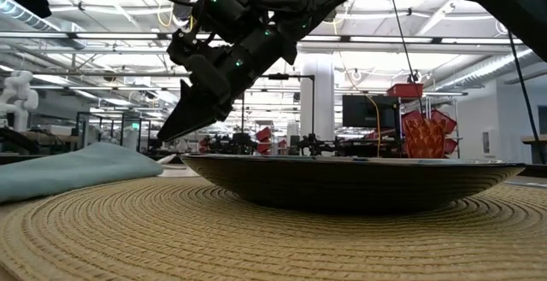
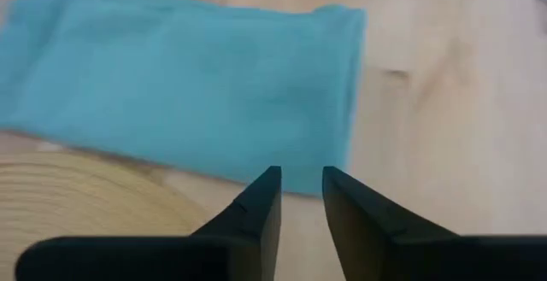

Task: Set table place
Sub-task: Move the blue napkin beside the brown placemat, then put the silver fork on the blue napkin on the table

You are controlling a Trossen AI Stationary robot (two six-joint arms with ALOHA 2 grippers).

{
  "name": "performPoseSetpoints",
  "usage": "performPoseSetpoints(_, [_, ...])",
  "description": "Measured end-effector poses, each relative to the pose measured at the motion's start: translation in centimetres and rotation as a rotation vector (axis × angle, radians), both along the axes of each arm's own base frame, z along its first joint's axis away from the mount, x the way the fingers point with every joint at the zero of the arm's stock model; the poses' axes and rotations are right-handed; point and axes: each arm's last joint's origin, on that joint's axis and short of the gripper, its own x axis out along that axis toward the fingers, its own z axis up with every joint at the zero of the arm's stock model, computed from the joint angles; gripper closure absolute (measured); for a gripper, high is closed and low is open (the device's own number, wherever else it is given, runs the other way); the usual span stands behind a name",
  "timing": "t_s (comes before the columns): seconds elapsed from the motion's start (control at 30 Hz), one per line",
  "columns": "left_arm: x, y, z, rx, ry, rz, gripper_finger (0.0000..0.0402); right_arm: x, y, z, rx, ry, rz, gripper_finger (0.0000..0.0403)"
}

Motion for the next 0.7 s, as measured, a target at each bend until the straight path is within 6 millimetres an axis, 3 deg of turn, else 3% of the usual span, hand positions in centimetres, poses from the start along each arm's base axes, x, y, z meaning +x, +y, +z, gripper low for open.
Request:
performPoseSetpoints(0.2, [-0.3,0.4,0.0,0.008,0.014,0.045,0.0252,0.8,-2.0,1.1,-0.003,-0.097,-0.029,0.0324])
performPoseSetpoints(0.5, [-1.0,0.9,0.0,-0.017,0.107,0.153,0.0252,1.1,-10.0,5.3,0.123,-0.278,-0.155,0.0320])
performPoseSetpoints(0.7, [-1.1,0.9,-0.4,-0.029,0.132,0.160,0.0252,0.3,-10.9,4.5,0.218,-0.173,-0.135,0.0319])
